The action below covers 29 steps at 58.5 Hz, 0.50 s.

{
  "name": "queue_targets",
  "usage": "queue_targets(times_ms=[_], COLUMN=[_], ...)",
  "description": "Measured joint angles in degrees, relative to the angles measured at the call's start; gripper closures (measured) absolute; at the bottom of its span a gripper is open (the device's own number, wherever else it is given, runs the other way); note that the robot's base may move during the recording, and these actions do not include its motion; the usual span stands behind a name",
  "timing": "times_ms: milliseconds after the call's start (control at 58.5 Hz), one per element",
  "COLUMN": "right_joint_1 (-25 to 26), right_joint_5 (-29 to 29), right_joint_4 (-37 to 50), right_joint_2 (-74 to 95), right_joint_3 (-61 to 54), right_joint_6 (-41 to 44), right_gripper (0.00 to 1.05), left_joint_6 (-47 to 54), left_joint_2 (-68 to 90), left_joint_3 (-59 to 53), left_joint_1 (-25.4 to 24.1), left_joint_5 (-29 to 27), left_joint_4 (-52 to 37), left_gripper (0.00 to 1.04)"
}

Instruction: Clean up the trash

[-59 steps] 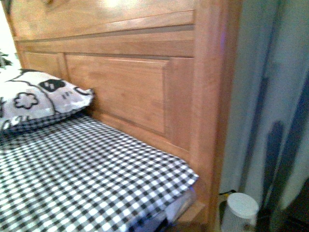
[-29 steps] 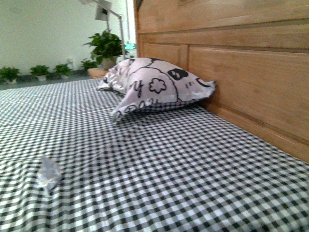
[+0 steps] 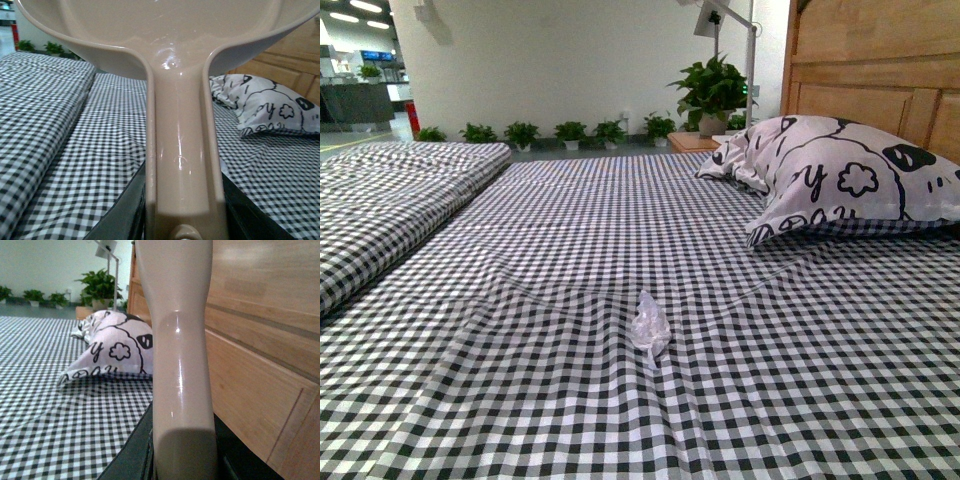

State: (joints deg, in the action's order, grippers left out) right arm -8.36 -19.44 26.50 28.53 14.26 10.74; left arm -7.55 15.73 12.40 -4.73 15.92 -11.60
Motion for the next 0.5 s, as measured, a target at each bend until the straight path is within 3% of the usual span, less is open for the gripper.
queue_targets(times_ms=[496], right_joint_1=[0.0], right_joint_5=[-0.5], right_joint_4=[0.0], right_joint_2=[0.0], right_joint_3=[0.0], right_joint_6=[0.0], right_gripper=[0.85], left_joint_6=[0.0], left_joint_2=[0.0], left_joint_3=[0.0], left_joint_1=[0.1], left_joint_5=[0.6], left_joint_4=[0.0], left_gripper=[0.78])
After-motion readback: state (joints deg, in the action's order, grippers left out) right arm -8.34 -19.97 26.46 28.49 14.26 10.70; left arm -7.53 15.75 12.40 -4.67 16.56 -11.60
